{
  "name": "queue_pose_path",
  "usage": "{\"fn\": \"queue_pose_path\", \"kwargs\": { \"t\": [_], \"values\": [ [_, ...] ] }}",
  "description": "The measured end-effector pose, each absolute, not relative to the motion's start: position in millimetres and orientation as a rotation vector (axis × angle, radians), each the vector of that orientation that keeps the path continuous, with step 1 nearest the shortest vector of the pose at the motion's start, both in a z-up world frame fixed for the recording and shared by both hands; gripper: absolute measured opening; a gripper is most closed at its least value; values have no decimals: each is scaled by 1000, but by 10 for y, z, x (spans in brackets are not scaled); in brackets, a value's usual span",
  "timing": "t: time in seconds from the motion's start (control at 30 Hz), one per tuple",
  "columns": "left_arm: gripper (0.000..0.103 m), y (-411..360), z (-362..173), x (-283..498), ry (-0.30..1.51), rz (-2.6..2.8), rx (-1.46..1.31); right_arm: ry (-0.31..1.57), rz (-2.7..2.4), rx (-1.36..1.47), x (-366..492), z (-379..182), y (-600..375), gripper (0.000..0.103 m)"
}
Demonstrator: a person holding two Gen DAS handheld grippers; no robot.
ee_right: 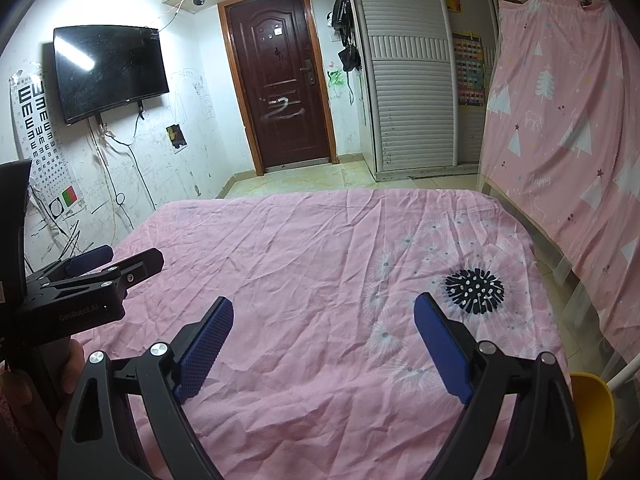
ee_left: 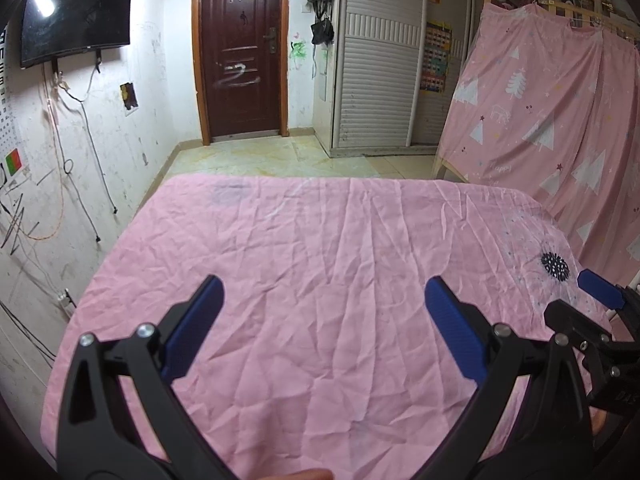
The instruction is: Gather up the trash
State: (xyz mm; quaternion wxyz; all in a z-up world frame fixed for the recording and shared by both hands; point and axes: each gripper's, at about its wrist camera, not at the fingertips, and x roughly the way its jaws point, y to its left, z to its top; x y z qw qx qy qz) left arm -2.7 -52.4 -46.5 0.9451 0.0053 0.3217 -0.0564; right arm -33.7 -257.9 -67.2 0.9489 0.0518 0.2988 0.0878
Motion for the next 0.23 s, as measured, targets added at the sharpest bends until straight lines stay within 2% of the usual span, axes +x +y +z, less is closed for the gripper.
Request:
{"fn": "queue_pose_path", "kwargs": {
  "t": [0.23],
  "values": [
    [97,-508,-462,-23,657,-116,8,610,177,106,-334,-674,-2578,85]
  ]
}}
